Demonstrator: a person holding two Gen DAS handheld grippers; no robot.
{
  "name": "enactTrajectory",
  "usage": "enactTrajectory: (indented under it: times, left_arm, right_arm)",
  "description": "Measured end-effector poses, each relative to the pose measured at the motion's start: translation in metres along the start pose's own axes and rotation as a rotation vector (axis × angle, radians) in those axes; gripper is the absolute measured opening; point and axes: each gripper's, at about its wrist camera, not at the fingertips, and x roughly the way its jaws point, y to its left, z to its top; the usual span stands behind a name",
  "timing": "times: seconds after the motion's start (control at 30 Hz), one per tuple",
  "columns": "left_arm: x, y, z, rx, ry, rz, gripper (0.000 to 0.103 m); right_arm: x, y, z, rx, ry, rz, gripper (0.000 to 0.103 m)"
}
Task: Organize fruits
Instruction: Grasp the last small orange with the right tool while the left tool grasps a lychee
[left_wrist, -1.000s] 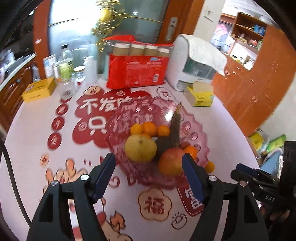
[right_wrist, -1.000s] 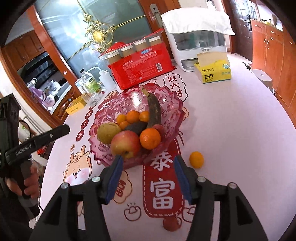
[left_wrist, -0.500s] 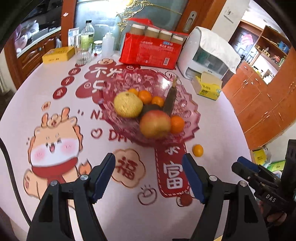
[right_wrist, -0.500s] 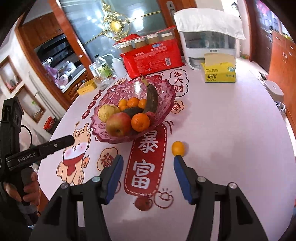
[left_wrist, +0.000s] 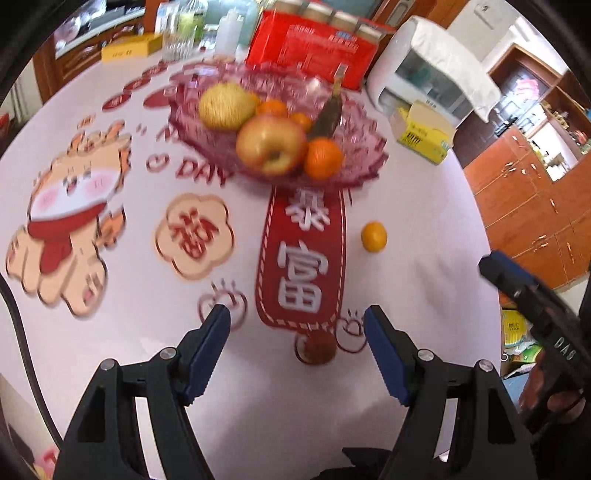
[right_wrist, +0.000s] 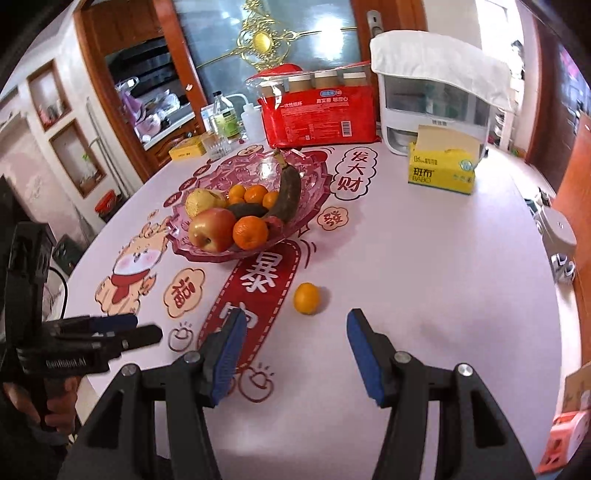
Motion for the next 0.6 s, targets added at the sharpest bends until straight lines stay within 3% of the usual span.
enactTrajectory:
  times: [0.47,0.6]
  left_arm:
    - [0.047,-0.015,-0.029,-0.14,0.136,0.066,0.073]
    - [0.053,-0.013,-0.036,-0.189,0.155,0.042,0.072]
  right_arm:
    - [0.036,-0.004,0.012,-0.246,0.035,0.071,0.057]
    - [0.055,-0.003,0.012,-0.283,0.048,0.093,0.057]
